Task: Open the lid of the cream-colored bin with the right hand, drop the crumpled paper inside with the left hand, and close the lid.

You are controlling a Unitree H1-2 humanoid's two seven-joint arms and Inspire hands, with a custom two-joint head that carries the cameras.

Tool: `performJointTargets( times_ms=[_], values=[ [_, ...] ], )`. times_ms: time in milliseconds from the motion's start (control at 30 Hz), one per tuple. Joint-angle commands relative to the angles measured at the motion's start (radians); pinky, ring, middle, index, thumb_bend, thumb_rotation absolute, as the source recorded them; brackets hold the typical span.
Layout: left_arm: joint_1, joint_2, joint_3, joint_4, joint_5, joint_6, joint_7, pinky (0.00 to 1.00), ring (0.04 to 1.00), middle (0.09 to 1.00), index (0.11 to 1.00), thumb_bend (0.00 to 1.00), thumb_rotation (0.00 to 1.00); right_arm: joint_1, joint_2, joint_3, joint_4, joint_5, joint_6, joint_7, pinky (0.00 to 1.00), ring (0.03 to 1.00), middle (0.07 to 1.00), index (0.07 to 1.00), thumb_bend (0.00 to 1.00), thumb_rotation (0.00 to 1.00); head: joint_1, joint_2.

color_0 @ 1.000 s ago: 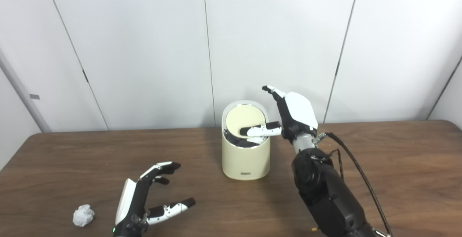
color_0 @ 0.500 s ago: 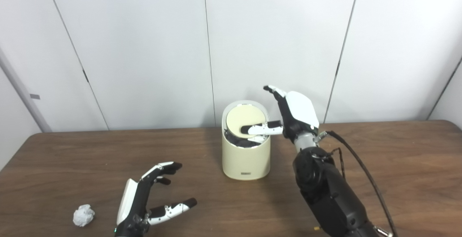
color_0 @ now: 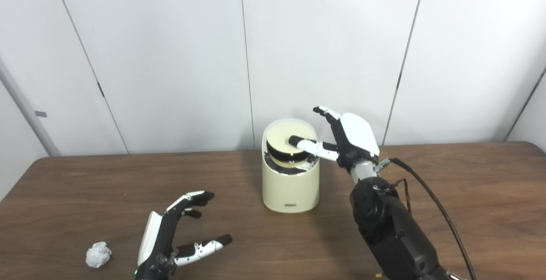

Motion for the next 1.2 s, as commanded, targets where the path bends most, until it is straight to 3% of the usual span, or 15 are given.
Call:
performJointTargets(
  times_ms=[0, 300, 533, 733, 1167],
  values=[
    [0.014, -0.007, -0.008, 0.012, -0.004, -0.018, 0.007, 0.62, 0.722, 0.734, 0.707, 0.89, 0.25, -0.021, -0.01, -0.006, -0.033, 0.001, -0.023, -0.015, 0.81, 0.836, 0.858, 0.851, 0.89, 0.94, 0.0, 0.0],
    [0.014, 0.0, -0.008, 0.016, 0.009, -0.014, 0.008, 0.61, 0.718, 0.732, 0.703, 0.9, 0.27, 0.03, -0.014, -0.02, -0.085, 0.051, -0.06, -0.013, 0.78, 0.82, 0.853, 0.851, 0.91, 0.97, -0.001, -0.007],
    [0.014, 0.003, -0.006, 0.019, 0.009, -0.015, 0.009, 0.62, 0.717, 0.727, 0.701, 0.9, 0.26, 0.09, -0.012, -0.067, -0.188, 0.144, -0.108, 0.001, 0.75, 0.854, 0.895, 0.877, 0.98, 1.0, -0.005, -0.013],
    [0.013, 0.007, -0.004, 0.028, -0.002, -0.019, 0.007, 0.62, 0.721, 0.731, 0.705, 0.9, 0.25, 0.153, -0.035, -0.102, -0.28, 0.272, -0.226, 0.035, 0.75, 0.875, 0.913, 0.896, 1.0, 1.0, -0.006, -0.016],
    [0.016, 0.013, -0.006, 0.027, -0.011, -0.024, 0.006, 0.63, 0.728, 0.735, 0.71, 0.9, 0.24, 0.272, -0.039, -0.161, -0.333, 0.321, -0.382, 0.012, 0.81, 0.886, 0.892, 0.886, 0.96, 0.99, -0.004, -0.015]
  ],
)
